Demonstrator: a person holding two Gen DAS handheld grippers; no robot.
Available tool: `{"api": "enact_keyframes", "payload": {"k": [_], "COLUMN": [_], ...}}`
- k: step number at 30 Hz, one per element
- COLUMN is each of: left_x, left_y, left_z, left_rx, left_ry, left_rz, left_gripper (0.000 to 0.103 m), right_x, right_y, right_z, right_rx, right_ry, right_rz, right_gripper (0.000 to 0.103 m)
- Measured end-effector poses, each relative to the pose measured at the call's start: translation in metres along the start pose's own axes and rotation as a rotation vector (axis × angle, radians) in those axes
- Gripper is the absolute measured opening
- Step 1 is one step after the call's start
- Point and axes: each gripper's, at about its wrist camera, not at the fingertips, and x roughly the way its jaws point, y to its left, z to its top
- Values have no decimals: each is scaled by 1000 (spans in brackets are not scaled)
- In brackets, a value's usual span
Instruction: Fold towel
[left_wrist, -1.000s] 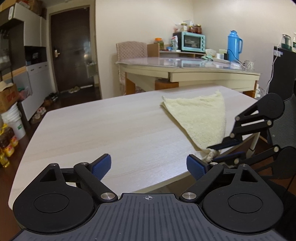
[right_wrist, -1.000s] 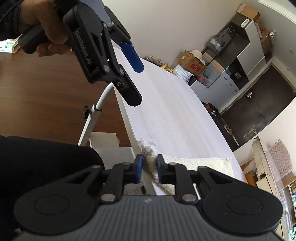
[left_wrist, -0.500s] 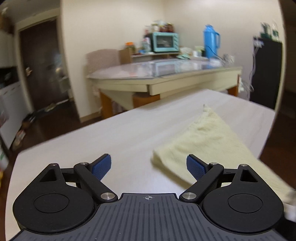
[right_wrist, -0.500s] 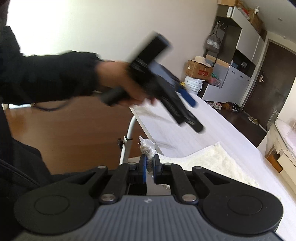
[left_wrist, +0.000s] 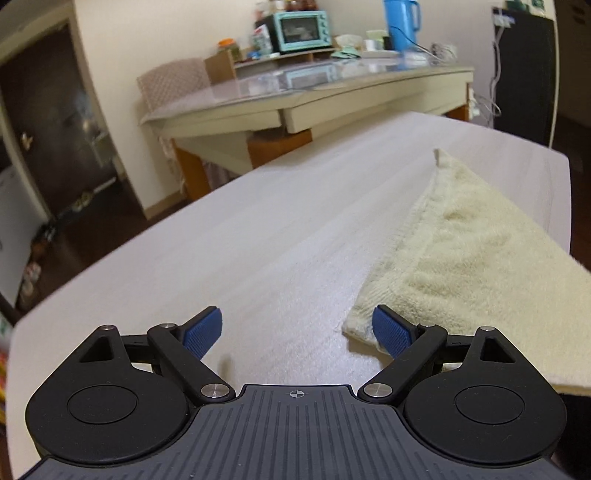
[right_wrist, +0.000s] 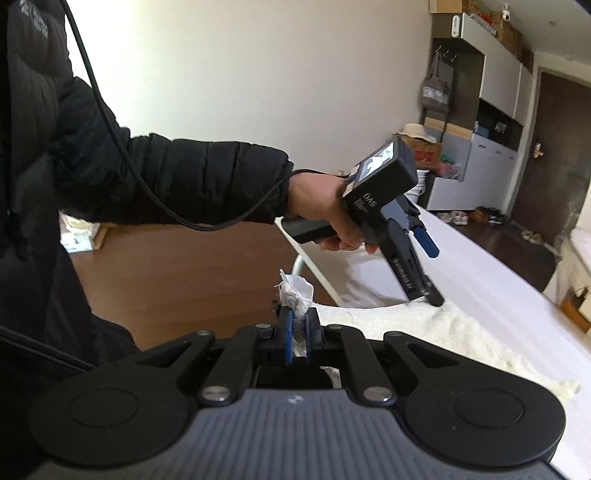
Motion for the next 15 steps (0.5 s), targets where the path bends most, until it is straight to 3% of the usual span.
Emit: {"api": "enact_keyframes", "payload": {"k": [6,9,15], "left_x": [0,-13,-25], "left_y": [5,19,23], "left_z": [7,14,18], "left_rx": [-21,-116,-129], "left_ry": [-2,-69,-98], "left_rz": [7,19,63], "left_gripper": [92,92,92], "right_x": [-30,-48,-49], "right_y": [-74,-136,-242], "right_z": [3,-16,-67], "right_rx": [241,451,779], "right_ry": [-147,-220,-283], "right_rz": [-6,-43,-60], "right_gripper": [8,8,8]}}
